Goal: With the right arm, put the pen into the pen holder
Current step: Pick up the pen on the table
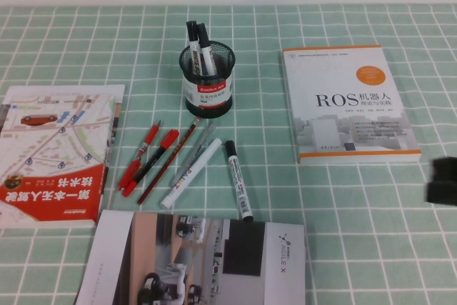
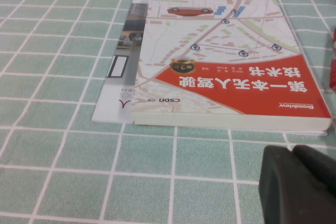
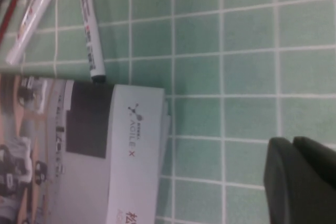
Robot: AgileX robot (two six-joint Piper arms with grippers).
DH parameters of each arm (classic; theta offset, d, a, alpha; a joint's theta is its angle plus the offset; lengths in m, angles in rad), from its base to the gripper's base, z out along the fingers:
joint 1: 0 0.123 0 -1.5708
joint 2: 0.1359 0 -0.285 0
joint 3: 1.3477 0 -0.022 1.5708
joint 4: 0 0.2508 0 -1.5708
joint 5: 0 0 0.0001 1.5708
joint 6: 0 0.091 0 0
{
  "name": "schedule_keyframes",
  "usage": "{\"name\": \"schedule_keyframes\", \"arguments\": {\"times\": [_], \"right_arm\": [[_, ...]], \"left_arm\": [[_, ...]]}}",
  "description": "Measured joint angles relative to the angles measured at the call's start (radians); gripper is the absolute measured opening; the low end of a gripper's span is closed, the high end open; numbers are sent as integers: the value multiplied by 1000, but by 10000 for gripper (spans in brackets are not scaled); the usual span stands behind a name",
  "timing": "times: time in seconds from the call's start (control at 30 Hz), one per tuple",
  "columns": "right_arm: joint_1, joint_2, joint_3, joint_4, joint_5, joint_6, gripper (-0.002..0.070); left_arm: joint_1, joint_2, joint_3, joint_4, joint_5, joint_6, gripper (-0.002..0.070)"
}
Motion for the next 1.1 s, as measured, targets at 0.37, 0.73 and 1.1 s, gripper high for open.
{"name": "schedule_keyframes", "arguments": {"times": [0.37,0.73,1.1], "right_arm": [[363,508,-404,-224,1,194,-20],[492,989,-943,-254,195,225,164],[497,1223,-1216,-365,285,302,279]], "left_arm": [[0,0,0,0,0,0,-4],[0,0,0,0,0,0,-4],[0,0,0,0,0,0,-4]]}}
